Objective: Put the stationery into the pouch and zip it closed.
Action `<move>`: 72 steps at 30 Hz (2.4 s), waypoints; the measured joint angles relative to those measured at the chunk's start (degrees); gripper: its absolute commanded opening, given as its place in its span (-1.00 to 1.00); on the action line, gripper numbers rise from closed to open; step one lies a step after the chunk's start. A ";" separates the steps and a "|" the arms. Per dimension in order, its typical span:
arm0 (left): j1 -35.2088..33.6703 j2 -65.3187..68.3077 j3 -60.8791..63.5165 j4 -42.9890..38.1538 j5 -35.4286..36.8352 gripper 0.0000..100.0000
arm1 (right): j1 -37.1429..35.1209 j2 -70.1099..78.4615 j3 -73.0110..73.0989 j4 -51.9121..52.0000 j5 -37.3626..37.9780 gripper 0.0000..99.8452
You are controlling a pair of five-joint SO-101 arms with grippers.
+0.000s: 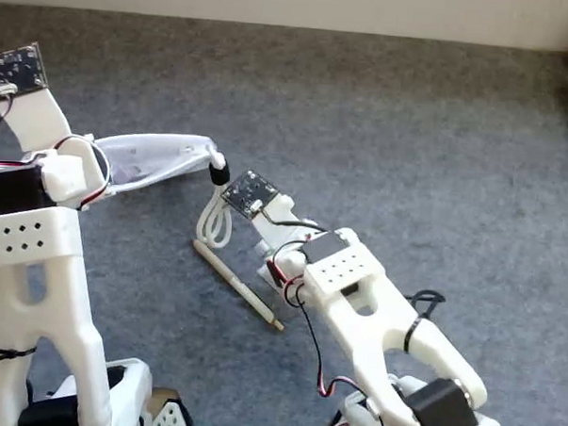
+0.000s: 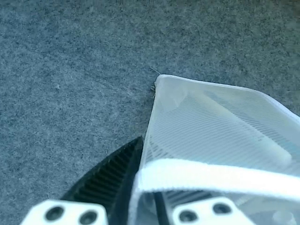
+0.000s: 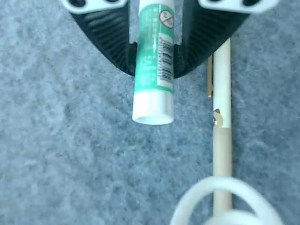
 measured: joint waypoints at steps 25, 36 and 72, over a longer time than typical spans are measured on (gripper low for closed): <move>9.49 0.97 -4.84 9.14 -0.09 -0.99 | -2.73 -33.05 7.21 0.00 -12.75 -0.98; 9.49 0.97 -4.84 9.14 0.00 -0.99 | -9.85 -44.48 7.56 -6.51 -12.75 -0.98; 9.67 0.97 -4.84 9.14 0.26 -0.99 | -15.03 -15.03 15.30 -81.93 -12.75 -0.98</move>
